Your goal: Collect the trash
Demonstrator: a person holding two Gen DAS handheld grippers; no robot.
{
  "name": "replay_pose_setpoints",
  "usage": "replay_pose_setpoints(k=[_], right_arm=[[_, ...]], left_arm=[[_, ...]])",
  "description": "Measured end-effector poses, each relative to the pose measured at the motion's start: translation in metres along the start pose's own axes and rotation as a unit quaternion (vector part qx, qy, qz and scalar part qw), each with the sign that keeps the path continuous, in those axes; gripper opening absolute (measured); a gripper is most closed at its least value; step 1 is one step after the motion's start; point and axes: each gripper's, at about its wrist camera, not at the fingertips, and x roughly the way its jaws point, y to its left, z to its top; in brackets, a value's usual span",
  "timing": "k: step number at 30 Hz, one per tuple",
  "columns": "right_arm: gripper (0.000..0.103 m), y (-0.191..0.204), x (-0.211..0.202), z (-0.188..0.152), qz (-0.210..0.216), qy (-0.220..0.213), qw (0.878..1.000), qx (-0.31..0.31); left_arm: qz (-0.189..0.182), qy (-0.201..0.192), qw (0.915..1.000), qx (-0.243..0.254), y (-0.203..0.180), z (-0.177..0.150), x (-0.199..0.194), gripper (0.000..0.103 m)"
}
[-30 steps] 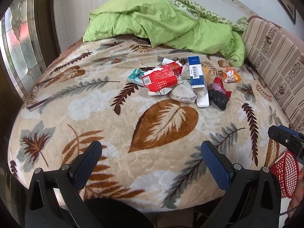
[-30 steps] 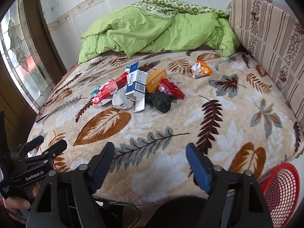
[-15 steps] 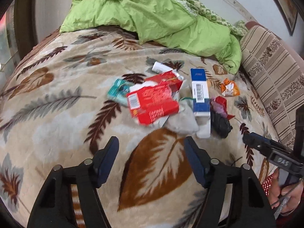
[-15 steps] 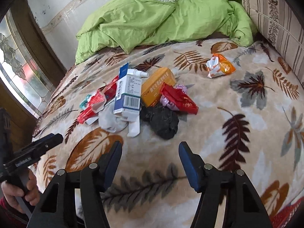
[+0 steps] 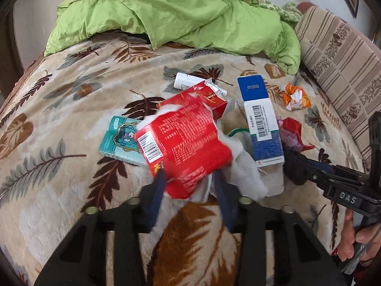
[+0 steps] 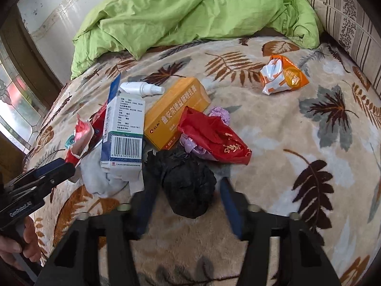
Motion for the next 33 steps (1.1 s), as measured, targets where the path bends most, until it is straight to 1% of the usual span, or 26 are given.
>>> replay_pose_setpoints(k=[1, 2, 4, 5, 6, 8, 10, 13, 16, 17, 19, 21, 22, 25, 27, 29, 30, 31, 33], right_arm=[[0.043, 0.000, 0.001, -0.001, 0.003, 0.002, 1.000, 0.004], [0.041, 0.000, -0.001, -0.003, 0.004, -0.003, 1.000, 0.006], [0.040, 0.000, -0.006, -0.006, 0.007, -0.010, 1.000, 0.006], [0.039, 0.000, -0.009, -0.008, 0.008, -0.012, 1.000, 0.008], [0.039, -0.001, -0.013, -0.010, 0.012, -0.014, 1.000, 0.012], [0.039, -0.002, -0.021, -0.016, 0.020, -0.015, 1.000, 0.019], [0.039, -0.002, -0.029, -0.022, 0.026, -0.016, 0.999, 0.025], [0.039, 0.002, -0.042, -0.033, 0.033, -0.021, 0.999, 0.026], [0.039, 0.001, -0.053, -0.043, 0.037, -0.026, 0.998, 0.038], [0.039, 0.000, -0.055, -0.046, 0.037, -0.028, 0.998, 0.045], [0.039, 0.001, -0.061, -0.051, 0.029, -0.037, 0.998, 0.048], [0.039, 0.002, -0.064, -0.055, 0.024, -0.042, 0.998, 0.045], [0.039, 0.003, -0.066, -0.057, 0.025, -0.044, 0.998, 0.046], [0.039, 0.003, -0.068, -0.061, 0.022, -0.052, 0.997, 0.045], [0.039, 0.002, -0.067, -0.064, 0.021, -0.051, 0.997, 0.046], [0.039, 0.001, -0.065, -0.066, 0.022, -0.049, 0.997, 0.048], [0.039, 0.001, -0.065, -0.067, 0.022, -0.048, 0.997, 0.048], [0.039, 0.001, -0.064, -0.069, 0.023, -0.048, 0.997, 0.047], [0.039, 0.000, -0.062, -0.072, 0.023, -0.048, 0.998, 0.047]], left_arm=[[-0.003, -0.003, 1.0000, -0.002, 0.000, -0.001, 0.000, 0.027], [-0.006, -0.007, 1.0000, -0.004, 0.001, -0.001, -0.001, 0.022], [-0.007, -0.015, 0.9998, -0.011, 0.004, -0.002, -0.005, 0.017], [-0.007, -0.016, 0.9997, -0.014, 0.005, -0.002, -0.007, 0.005], [-0.008, -0.017, 0.9997, -0.018, 0.007, -0.004, -0.009, 0.000], [-0.018, -0.017, 0.9995, -0.022, 0.008, -0.008, -0.015, 0.000], [-0.017, -0.017, 0.9995, -0.020, 0.008, -0.016, -0.023, 0.000], [-0.028, -0.011, 0.9994, -0.020, 0.008, -0.027, -0.031, 0.000], [-0.039, -0.011, 0.9984, -0.039, 0.014, -0.029, -0.036, 0.000], [-0.034, -0.013, 0.9985, -0.042, 0.015, -0.027, -0.037, 0.002], [-0.022, -0.017, 0.9991, -0.033, 0.014, -0.022, -0.037, 0.014], [-0.015, -0.016, 0.9997, -0.015, 0.008, -0.017, -0.034, 0.046], [-0.009, -0.020, 0.9998, -0.002, 0.003, -0.015, -0.033, 0.049], [0.019, -0.020, 0.9988, 0.041, -0.012, -0.007, -0.024, 0.049], [0.024, -0.010, 0.9982, 0.053, -0.017, -0.002, -0.013, 0.049], [0.044, 0.001, 0.9973, 0.059, -0.018, 0.002, 0.002, 0.048], [0.048, 0.004, 0.9971, 0.059, -0.018, 0.004, 0.008, 0.044], [0.052, 0.008, 0.9968, 0.060, -0.017, 0.005, 0.014, 0.043], [0.052, 0.012, 0.9969, 0.058, -0.015, 0.007, 0.023, 0.037]])
